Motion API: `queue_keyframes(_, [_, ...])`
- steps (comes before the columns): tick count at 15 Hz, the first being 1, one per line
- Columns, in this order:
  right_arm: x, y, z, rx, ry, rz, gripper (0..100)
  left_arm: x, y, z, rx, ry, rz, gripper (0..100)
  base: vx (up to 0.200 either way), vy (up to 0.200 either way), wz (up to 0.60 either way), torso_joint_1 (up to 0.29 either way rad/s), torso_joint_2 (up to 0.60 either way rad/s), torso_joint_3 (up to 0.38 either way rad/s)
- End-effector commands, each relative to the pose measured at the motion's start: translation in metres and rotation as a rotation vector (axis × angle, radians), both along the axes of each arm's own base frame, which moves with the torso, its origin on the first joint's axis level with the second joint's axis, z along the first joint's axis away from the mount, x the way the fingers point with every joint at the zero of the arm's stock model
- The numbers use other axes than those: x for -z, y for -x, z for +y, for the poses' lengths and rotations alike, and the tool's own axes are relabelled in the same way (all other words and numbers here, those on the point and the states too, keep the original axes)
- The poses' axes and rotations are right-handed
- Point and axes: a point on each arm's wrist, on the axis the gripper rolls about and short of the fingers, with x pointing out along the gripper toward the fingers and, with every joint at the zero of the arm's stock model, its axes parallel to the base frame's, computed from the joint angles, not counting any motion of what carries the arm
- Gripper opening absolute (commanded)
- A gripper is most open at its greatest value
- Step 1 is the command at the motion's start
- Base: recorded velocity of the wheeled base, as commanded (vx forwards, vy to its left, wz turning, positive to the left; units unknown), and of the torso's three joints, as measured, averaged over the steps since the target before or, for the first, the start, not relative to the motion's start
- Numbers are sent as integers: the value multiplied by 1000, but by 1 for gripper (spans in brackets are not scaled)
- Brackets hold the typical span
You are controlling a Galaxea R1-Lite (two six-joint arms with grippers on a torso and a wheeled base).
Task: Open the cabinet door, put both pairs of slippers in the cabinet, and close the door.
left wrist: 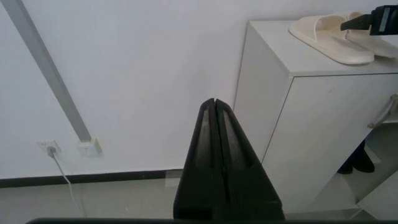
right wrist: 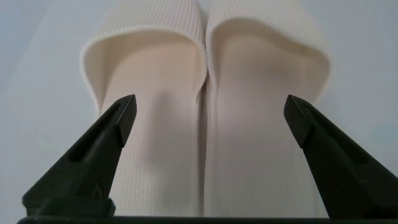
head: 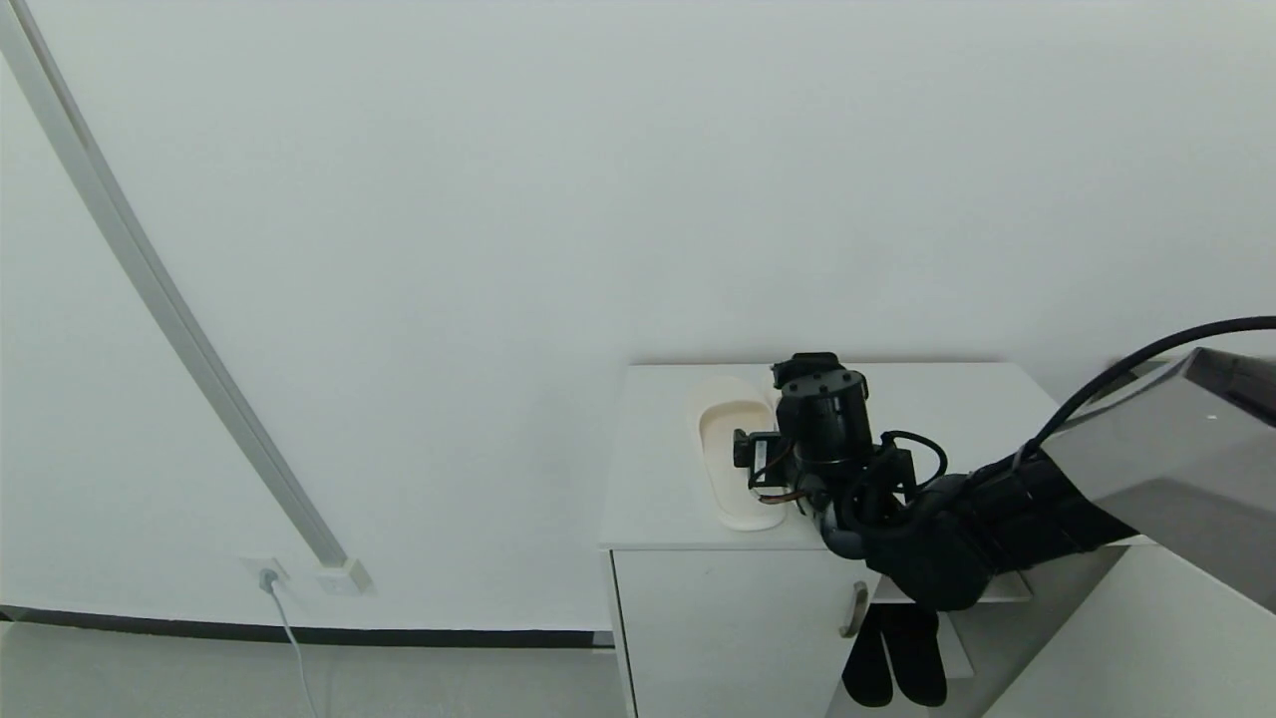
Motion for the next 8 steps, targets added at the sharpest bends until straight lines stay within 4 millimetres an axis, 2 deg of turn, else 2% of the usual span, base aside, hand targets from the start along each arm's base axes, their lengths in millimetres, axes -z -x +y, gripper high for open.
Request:
queue_keyframes(1, [15,-12,5,-13,14,-1,100,0,0,0,-1,0,1,0,0,0,0,0,0,0])
queue_keyframes(5, [27,-34,10,-14,41,-62,100,0,0,0,-2,2,1,0,0,0,0,0,0,0])
queue_keyframes(8, [26,-47,8,1,31,-80,100,0,0,0,-2,0,1,0,0,0,0,0,0,0])
